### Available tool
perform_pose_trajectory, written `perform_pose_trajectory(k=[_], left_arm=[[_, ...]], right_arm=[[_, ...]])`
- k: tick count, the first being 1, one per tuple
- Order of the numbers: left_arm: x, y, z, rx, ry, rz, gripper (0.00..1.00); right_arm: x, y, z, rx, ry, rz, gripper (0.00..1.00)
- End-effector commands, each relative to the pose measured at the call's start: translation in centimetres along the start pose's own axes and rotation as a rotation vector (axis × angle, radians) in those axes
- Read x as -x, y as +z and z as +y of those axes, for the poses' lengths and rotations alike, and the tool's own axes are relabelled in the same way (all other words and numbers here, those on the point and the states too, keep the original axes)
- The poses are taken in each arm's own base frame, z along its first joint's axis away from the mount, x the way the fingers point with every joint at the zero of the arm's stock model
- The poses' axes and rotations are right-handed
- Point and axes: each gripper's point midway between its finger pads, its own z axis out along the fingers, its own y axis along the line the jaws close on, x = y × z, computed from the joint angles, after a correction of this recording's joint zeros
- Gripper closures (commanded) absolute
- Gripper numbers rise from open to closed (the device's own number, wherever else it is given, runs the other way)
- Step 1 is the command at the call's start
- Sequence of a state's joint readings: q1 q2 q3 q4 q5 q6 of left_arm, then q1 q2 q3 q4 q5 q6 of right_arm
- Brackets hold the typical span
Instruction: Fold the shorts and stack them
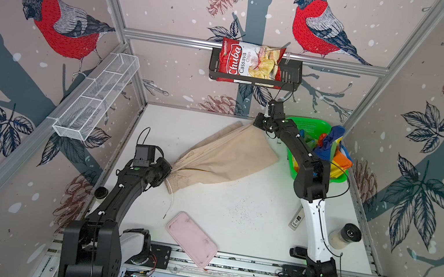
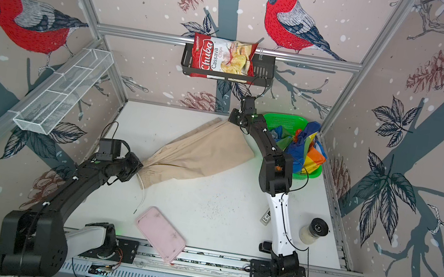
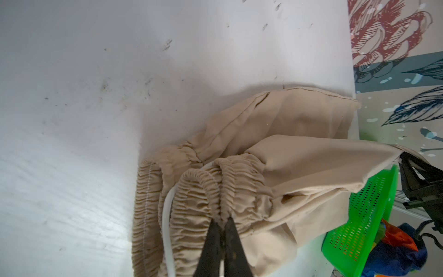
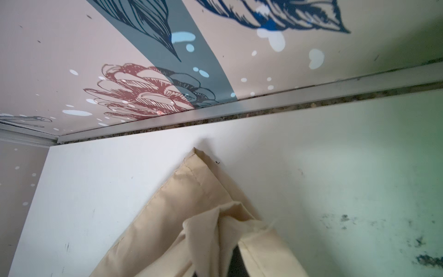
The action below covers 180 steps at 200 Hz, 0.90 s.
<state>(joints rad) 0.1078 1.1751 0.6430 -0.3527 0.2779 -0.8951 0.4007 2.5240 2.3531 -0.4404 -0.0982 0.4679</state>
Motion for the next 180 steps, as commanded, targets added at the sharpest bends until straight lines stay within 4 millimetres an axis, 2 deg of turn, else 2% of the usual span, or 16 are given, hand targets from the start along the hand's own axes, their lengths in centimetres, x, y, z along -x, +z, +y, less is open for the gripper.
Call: perform_pose_trajectory(k=[1,13,24,34,45,60,73,98,115,135,155,180], left_arm=[[-0.1,0.1,5.5,0.266,-0.056,-0.014,1.00],[0.0,0.6,5.9,0.294,-0.048,0.004,1.00],[-0.2,1.2,5.9,0.292,-0.051,0.027,1.00],[-0.3,1.5,5.5,0.277,-0.063,0.051,0.84],[-0.2,1.7,4.9,0.263,-0.063,0.062,0.74],[0.3,1.4,4.0,0.244,-0.051,0.052,0.58],[1.0,0.6,3.2,0.231,-0.028,0.031,0.46],[2.3,-1.3,1.4,0.209,0.025,-0.017,0.38],[2.5,-2.2,0.8,0.194,0.055,-0.030,0.36],[1.4,-2.1,1.4,0.187,0.079,0.006,0.34],[-0.6,-1.2,2.7,0.173,0.079,0.070,0.32],[-2.8,-0.2,3.8,0.124,0.066,0.119,0.31]], right_arm=[[4.2,1.0,-1.8,-0.031,0.004,-0.200,0.90],[3.5,2.1,-1.5,0.009,0.011,-0.194,0.81],[2.8,3.0,-1.6,0.026,0.026,-0.179,0.64],[2.4,3.4,-1.8,0.027,0.031,-0.168,0.52],[2.3,3.2,-2.1,0.010,0.024,-0.159,0.45],[2.3,2.2,-2.2,-0.015,0.002,-0.147,0.42],[2.4,0.5,-2.1,-0.038,-0.017,-0.136,0.41],[0.8,-3.2,-2.1,-0.114,-0.072,-0.122,0.38],[-2.3,-5.3,-2.4,-0.173,-0.106,-0.095,0.35],[-6.2,-7.1,-3.1,-0.200,-0.096,-0.073,0.34],[-9.6,-7.5,-4.2,-0.204,-0.057,-0.028,0.34],[-12.4,-6.7,-4.8,-0.240,-0.067,0.017,0.33]])
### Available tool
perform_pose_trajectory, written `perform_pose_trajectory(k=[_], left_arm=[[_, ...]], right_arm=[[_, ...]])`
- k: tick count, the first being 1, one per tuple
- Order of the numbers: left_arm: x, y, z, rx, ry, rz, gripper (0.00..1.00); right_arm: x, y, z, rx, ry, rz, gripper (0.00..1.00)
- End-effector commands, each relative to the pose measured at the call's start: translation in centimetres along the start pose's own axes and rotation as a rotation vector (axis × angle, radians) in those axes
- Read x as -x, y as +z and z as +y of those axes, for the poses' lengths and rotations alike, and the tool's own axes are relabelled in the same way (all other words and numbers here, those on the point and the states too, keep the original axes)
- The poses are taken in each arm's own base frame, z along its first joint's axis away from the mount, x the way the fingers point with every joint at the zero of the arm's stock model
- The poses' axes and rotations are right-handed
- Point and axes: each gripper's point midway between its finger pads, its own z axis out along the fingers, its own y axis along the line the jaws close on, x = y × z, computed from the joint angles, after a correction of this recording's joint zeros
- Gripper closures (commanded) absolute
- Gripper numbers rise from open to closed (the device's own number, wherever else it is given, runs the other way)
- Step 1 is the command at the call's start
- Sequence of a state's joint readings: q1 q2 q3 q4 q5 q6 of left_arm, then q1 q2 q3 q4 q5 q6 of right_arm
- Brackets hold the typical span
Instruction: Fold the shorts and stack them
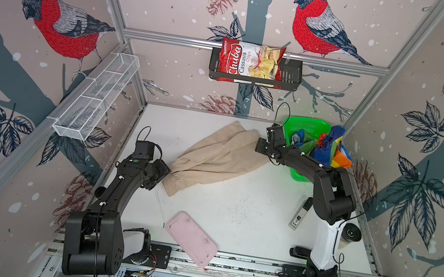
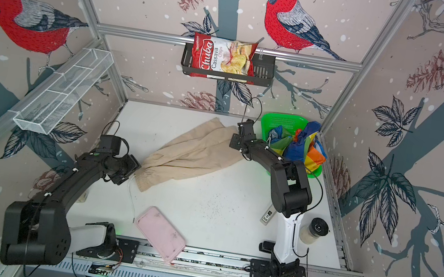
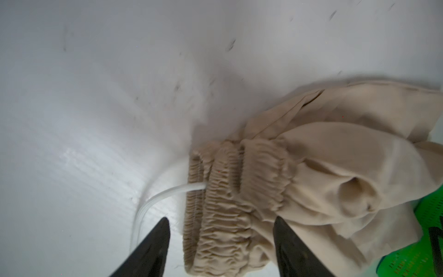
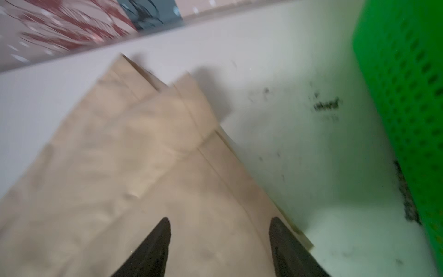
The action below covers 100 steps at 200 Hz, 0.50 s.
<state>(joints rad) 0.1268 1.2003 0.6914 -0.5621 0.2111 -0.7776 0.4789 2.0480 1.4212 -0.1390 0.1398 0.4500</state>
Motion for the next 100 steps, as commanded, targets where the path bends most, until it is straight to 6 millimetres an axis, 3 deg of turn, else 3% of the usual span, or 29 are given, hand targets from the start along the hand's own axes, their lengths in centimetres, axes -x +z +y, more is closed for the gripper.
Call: perform_pose_trajectory(k=[1,20,31,38,54,67,77,100], left_arm=[[-1.8,0.7,0.1,-0.062,0.018,0.054,0.31],[-2.5,1.2,0.5,-0.088,0.000,0.053,0.31],[-2.5,1.4,0.5,-0.103,-0.001,0.044,0.33],[-2.5,1.4,0.5,-0.109,-0.002,0.037,0.36],[-2.1,1.6,0.0,-0.143,0.007,0.014,0.45],[-1.4,1.8,-0.7,-0.169,0.014,-0.010,0.56],[-0.7,1.9,-1.2,-0.179,0.020,-0.032,0.63],[1.5,2.0,-1.9,-0.147,0.025,-0.087,0.83]], right_arm=[[-0.2,0.1,0.6,-0.011,0.012,-0.036,0.33],[-1.9,1.1,0.3,-0.031,0.005,0.003,0.33],[-2.7,1.4,0.3,-0.033,0.005,0.014,0.39],[-3.0,1.4,0.2,-0.033,0.008,0.015,0.48],[-4.2,1.6,-0.2,-0.039,0.018,0.029,0.80],[-5.4,1.5,-0.8,-0.040,0.033,0.044,0.94],[-6.5,1.4,-1.1,-0.039,0.045,0.061,1.00],[-9.4,0.2,-1.8,-0.037,0.071,0.111,1.00]])
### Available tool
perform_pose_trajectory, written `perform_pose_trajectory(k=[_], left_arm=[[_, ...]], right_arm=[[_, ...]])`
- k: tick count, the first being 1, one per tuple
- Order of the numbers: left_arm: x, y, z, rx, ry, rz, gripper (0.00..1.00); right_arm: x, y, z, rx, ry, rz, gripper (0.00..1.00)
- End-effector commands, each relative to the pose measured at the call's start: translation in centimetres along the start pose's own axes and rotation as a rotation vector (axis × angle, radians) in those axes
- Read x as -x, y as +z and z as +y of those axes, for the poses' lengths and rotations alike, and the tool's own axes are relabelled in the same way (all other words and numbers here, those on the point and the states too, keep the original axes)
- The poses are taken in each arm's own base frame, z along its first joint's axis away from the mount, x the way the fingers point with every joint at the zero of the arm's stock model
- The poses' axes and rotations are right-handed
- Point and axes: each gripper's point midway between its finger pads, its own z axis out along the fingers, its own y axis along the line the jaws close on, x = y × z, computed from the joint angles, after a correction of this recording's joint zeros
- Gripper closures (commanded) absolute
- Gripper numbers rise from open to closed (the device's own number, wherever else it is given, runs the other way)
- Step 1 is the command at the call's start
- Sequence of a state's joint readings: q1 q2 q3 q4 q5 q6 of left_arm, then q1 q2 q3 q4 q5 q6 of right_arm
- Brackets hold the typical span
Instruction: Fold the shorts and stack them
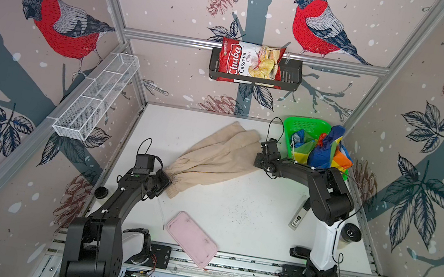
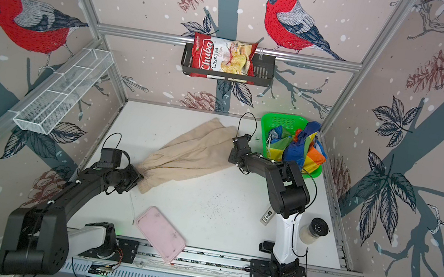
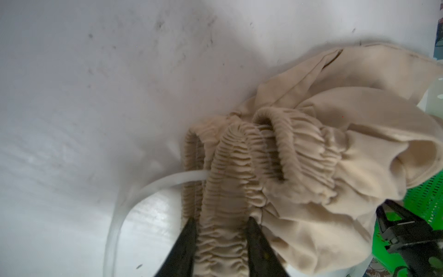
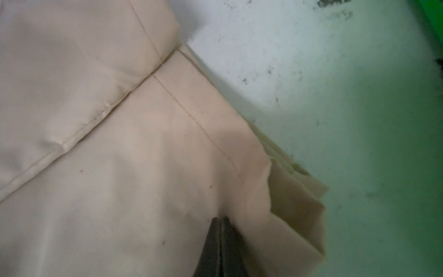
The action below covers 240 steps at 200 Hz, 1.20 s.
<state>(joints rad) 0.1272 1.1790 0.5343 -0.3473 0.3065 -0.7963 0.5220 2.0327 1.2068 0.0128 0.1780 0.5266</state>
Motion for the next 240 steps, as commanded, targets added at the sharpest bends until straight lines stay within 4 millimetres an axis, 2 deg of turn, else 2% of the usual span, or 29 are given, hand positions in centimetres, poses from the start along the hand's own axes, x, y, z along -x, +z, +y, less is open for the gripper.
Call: perform_pose_trajectory(k=[1,17,27,48,58,75,89,109,120,130,150,170,187,216,240], left_arm=[[3.1,-0.1,-1.8,-0.024,0.030,-0.100,0.83],[4.6,0.0,-3.0,-0.025,0.031,-0.121,0.85],[5.8,0.1,-4.4,-0.045,0.047,-0.133,0.85],[8.1,0.6,-6.5,-0.060,0.062,-0.145,0.83],[8.9,1.4,-6.9,-0.053,0.057,-0.133,0.83],[9.4,2.6,-7.9,-0.110,0.036,-0.073,0.82],[9.2,3.1,-8.6,-0.151,0.035,-0.029,0.79],[9.0,2.0,-9.1,-0.162,0.054,-0.032,0.67],[9.2,0.7,-9.4,-0.158,0.072,-0.060,0.60],[9.4,-0.8,-9.8,-0.159,0.095,-0.095,0.53],[9.6,-3.9,-11.0,-0.132,0.178,-0.186,0.44],[9.1,-5.9,-12.2,-0.081,0.288,-0.262,0.40],[8.3,-6.1,-12.6,-0.063,0.345,-0.273,0.41],[8.1,-4.1,-11.3,0.002,0.349,-0.232,0.47],[7.5,-2.1,-11.0,0.012,0.327,-0.175,0.49]], right_arm=[[-3.5,-0.8,-0.8,-0.010,0.033,0.082,1.00],[-6.2,-2.7,-1.1,-0.028,0.031,0.110,1.00],[-7.6,-4.3,-1.0,-0.037,0.032,0.114,1.00],[-12.3,-7.6,-1.1,-0.023,0.068,0.165,1.00],[-14.5,-9.1,-0.7,0.003,0.081,0.190,1.00],[-16.5,-10.9,-0.5,0.017,0.105,0.228,0.90],[-15.3,-12.3,-0.6,0.031,0.120,0.199,0.77],[-10.3,-14.1,-1.3,0.030,0.125,0.099,0.60],[-7.2,-14.8,-1.8,0.035,0.125,0.040,0.52],[-4.9,-15.1,-2.3,0.043,0.138,0.006,0.48],[-2.0,-14.4,-2.7,0.076,0.144,-0.006,0.44],[-0.9,-12.5,-2.7,0.072,0.122,0.015,0.41],[-0.7,-10.8,-2.5,0.082,0.120,0.043,0.41],[-1.2,-7.8,-2.5,0.111,0.148,0.102,0.41],[-1.7,-6.2,-2.6,0.142,0.174,0.129,0.41]])
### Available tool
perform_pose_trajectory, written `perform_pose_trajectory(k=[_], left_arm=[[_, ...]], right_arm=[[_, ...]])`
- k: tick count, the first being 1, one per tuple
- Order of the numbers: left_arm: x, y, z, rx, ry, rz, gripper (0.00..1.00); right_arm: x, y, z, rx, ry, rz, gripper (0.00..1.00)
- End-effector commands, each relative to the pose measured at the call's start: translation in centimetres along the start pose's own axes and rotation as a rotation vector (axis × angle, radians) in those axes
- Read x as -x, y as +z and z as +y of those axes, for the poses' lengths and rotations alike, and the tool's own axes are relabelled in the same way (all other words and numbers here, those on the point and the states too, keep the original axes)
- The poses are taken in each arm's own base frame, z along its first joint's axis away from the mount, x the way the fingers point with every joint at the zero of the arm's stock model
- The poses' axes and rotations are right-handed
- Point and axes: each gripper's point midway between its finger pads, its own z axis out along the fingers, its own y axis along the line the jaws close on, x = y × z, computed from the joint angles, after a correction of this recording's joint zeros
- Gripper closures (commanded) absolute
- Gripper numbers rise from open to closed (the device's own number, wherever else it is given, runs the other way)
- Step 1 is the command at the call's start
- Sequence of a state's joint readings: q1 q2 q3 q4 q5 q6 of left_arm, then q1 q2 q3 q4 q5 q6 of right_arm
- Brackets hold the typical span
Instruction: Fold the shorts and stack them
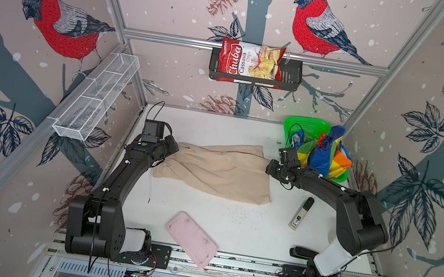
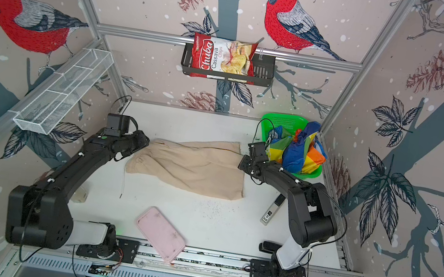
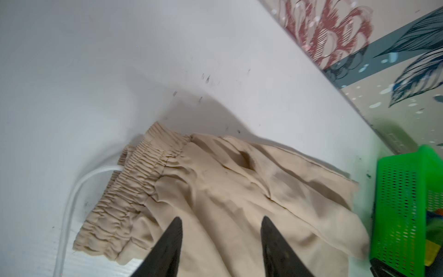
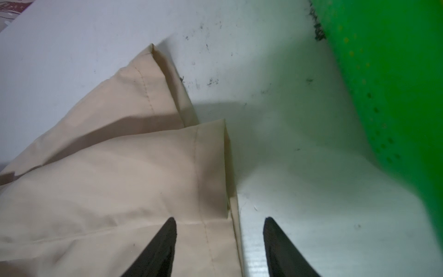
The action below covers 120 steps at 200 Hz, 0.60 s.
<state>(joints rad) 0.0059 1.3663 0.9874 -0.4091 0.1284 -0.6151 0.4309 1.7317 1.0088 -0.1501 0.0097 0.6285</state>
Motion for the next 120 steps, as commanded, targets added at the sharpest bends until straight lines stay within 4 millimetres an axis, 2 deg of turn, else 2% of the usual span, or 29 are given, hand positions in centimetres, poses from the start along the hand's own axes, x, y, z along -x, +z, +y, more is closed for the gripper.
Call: perform_pose_trajectory(k=[1,15,16,30,48,62,94,120], left_arm=[[-0.9,1.2,0.6,0.037,0.008,0.041,0.49],[-1.4,1.9,0.4,0.044,0.009,0.056,0.49],[-1.0,1.8,0.0,0.037,0.011,0.045,0.49],[-0.6,2.0,-0.8,0.048,0.025,0.033,0.48],[-0.7,2.8,-0.7,0.078,0.029,0.038,0.49],[-0.9,3.4,-0.2,0.110,0.021,0.042,0.53],[-0.8,4.0,1.1,0.175,0.011,0.039,0.61],[-0.5,4.2,1.3,0.195,0.004,0.036,0.64]], right_arm=[[0.2,1.0,1.2,0.084,0.002,0.018,0.41],[0.2,1.8,1.4,0.114,0.011,0.036,0.44],[0.2,1.8,1.4,0.116,0.011,0.036,0.45],[0.1,2.2,2.0,0.154,0.014,0.051,0.62],[0.4,2.4,2.3,0.164,0.010,0.051,0.86],[1.2,2.1,2.4,0.176,0.015,0.033,0.97],[4.9,0.9,2.7,0.210,0.037,-0.039,1.00],[8.0,1.3,3.3,0.246,0.056,-0.068,0.98]])
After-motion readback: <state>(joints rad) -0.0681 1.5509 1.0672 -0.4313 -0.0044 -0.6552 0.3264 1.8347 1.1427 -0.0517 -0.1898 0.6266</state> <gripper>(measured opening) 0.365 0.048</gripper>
